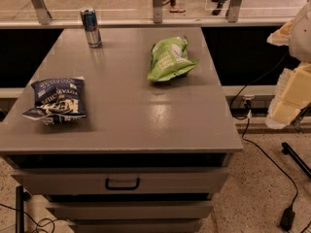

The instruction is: Move green rice chip bag near redbull can

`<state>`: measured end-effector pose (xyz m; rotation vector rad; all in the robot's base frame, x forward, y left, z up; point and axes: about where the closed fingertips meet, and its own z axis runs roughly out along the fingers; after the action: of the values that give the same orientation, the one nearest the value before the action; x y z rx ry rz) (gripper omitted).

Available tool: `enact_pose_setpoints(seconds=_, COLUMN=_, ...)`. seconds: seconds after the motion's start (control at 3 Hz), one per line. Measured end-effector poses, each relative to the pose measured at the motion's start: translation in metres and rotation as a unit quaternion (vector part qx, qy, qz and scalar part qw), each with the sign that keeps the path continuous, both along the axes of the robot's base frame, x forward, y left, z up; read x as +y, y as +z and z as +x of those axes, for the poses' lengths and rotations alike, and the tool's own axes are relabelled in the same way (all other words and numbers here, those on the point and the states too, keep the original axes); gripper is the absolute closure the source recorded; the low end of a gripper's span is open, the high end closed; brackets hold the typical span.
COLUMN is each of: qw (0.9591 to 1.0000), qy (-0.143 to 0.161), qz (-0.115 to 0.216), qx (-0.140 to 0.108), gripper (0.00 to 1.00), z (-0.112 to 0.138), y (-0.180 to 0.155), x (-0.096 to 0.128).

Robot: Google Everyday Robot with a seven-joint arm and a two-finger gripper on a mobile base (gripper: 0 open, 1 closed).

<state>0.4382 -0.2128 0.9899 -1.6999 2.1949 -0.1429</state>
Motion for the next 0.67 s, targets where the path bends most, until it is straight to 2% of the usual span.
enact_pose_setpoints(seconds=0.33, qw=1.0, qy=0.0, qz=0.0, qx=0.0, gripper=0.0, z=0.0, y=0.0001, x=0.0)
enact_pose_setpoints(seconds=0.67, qw=0.9993, qy=-0.021, qz=0.026, qx=-0.017, gripper=0.0, z=0.0071, y=0.0045, x=0.0014)
